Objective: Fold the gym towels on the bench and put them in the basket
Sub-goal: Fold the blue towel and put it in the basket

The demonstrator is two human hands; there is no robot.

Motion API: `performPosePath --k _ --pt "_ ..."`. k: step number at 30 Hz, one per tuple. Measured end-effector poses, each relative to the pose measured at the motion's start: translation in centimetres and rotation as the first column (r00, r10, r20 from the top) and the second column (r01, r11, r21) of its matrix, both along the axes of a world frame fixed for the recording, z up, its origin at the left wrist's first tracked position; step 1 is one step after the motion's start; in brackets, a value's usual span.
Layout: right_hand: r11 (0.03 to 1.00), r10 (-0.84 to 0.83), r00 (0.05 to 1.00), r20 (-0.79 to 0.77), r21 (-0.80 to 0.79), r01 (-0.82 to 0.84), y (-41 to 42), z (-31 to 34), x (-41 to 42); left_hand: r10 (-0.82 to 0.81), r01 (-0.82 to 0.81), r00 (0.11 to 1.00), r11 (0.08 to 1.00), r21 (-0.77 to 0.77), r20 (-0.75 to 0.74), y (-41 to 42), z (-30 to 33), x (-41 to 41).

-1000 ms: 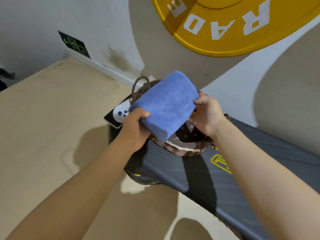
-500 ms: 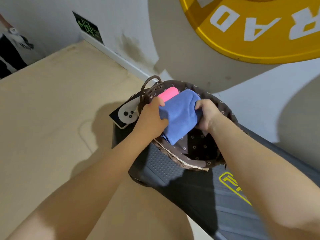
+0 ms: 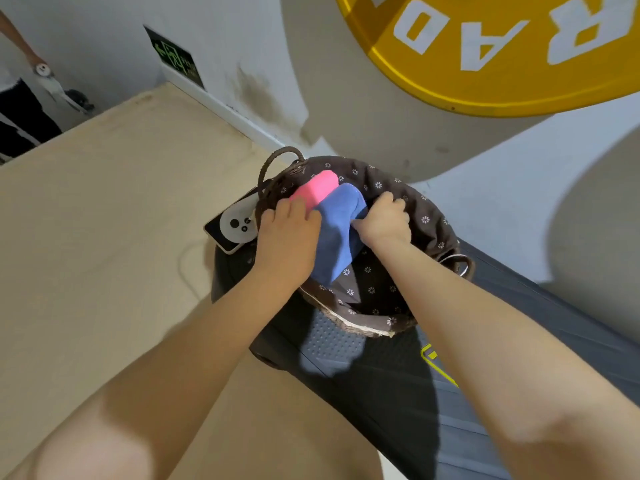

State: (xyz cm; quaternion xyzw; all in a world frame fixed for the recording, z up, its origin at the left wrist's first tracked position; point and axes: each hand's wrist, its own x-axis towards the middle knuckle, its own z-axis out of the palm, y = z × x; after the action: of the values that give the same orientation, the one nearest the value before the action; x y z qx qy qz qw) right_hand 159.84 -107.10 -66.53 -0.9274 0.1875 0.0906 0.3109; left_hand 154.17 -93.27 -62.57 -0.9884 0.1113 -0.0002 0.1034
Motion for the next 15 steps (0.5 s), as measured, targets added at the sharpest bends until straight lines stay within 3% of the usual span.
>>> performPosePath --k 1,3,6,11,15 --pt "0.99 0.074 0.994 0.082 -0.126 -0.063 0.2 0.5 -0.4 -0.103 0.103 0.994 0.995 -0.015 -0.025 -0.2 0.1 -0.2" --pt "0.956 0.273 0.952 0.134 -0.15 -0.253 0.4 1.2 -0.7 -0.247 0.239 0.959 0.968 -0.074 -0.141 -0.5 0.0 -0.7" --pt "0.838 0.532 0.841 -0.099 -0.085 -0.539 0.8 1.2 -1.6 -0.233 0.22 0.932 0.972 -0.078 -0.278 -0.5 -0.9 -1.0" --pt "0.845 0.504 0.848 -0.161 -0.111 -0.523 0.8 1.5 -3.0 -0.186 0.168 0.913 0.982 -0.081 -0.363 -1.5 -0.7 -0.6" --pt "0.913 0.406 0.912 0.061 -0.061 -0.403 -0.8 5.1 -4.9 -0.209 0.158 0.949 0.964 -0.215 -0.237 -2.3 1.8 -1.4"
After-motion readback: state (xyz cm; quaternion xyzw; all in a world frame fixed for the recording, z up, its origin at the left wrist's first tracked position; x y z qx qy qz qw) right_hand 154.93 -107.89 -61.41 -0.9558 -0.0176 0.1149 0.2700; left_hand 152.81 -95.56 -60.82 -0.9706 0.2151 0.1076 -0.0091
